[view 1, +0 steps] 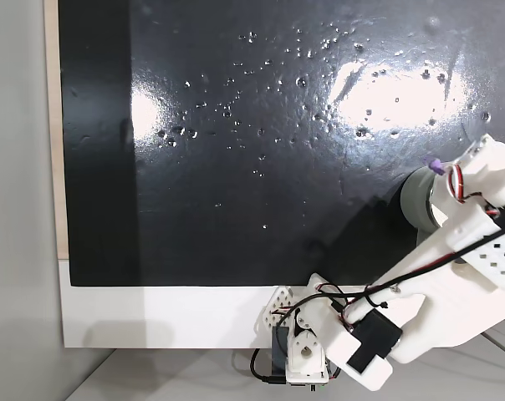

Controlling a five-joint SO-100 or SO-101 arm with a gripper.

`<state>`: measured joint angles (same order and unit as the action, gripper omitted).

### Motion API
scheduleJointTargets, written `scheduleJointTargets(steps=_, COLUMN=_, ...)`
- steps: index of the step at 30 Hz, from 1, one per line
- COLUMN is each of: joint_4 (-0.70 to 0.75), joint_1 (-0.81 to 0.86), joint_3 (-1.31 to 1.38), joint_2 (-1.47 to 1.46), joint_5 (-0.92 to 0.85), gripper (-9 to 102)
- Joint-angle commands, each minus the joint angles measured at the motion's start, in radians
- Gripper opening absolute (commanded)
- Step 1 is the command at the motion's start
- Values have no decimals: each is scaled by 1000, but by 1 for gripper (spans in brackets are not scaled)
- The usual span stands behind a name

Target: Grasp a pengrip and put it in the cup.

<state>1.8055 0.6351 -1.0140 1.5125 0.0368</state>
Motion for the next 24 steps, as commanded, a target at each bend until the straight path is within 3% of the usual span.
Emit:
scheduleJointTargets(steps=1, joint_4=14, joint_1=57, joint_3=77, joint_2=31, joint_5=-74, gripper=0)
scheduleJointTargets(steps=24, joint_4=-3, joint_1=195, joint_3=172, joint_2=-86, joint_5=-333, gripper=2)
